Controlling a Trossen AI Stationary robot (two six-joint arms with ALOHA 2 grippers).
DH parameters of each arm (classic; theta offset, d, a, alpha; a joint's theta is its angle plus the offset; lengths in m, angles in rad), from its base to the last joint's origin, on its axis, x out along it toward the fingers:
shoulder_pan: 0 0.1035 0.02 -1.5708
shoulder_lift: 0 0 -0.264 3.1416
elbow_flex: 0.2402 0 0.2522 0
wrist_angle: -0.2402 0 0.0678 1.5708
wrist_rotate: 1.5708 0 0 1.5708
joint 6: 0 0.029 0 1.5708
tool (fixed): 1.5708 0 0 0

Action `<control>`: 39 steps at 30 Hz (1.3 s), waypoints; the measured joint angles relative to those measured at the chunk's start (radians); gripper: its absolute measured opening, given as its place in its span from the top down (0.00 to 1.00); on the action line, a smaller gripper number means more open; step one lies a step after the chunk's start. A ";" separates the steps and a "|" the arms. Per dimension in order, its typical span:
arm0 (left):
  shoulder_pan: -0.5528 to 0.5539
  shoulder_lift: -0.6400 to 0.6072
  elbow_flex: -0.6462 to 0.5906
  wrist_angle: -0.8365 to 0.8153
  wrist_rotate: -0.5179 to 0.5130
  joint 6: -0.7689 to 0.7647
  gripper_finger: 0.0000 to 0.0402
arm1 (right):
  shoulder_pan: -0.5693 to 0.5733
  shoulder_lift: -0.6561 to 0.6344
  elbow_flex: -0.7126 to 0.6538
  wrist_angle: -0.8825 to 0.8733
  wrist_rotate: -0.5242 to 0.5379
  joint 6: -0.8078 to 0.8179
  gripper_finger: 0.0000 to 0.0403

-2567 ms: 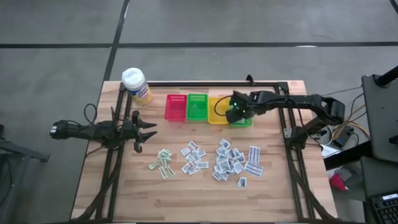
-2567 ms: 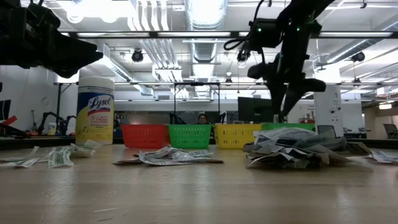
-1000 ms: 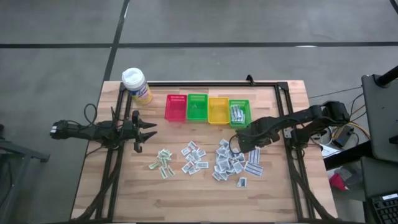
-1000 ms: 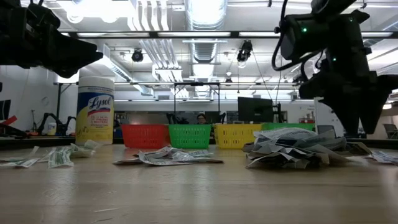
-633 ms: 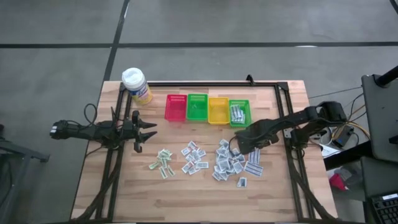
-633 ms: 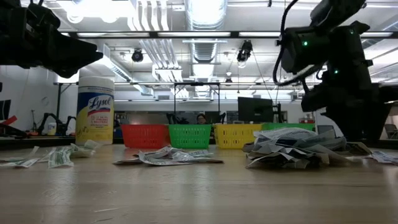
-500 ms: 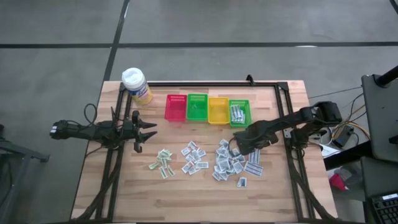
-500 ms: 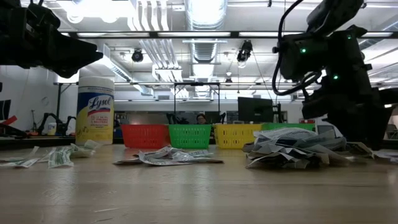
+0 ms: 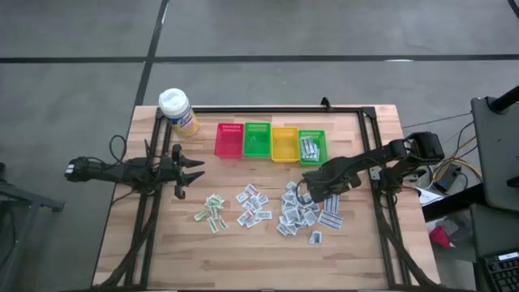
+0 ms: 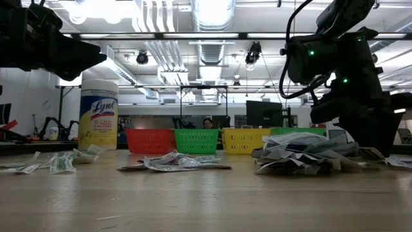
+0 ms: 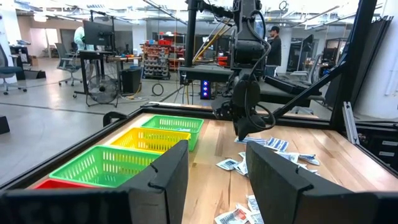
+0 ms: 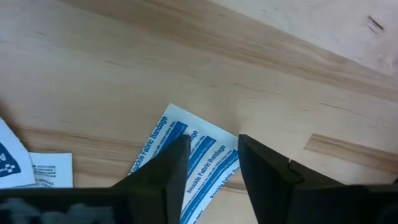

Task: Pick & Place First Aid Supplies
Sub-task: Put the blue bandage into the right green bin

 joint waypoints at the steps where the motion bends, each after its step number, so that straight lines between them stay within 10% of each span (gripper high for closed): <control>1: 0.000 0.000 0.000 0.000 0.000 0.000 0.61 | 0.000 0.000 0.000 0.002 0.000 0.000 0.68; 15: 0.000 0.000 0.000 0.000 0.000 0.000 0.61 | 0.000 -0.002 0.000 0.009 0.000 -0.004 0.82; 39: 0.000 0.000 0.000 0.000 0.000 0.007 0.61 | 0.017 -0.136 -0.041 -0.044 -0.066 0.147 0.65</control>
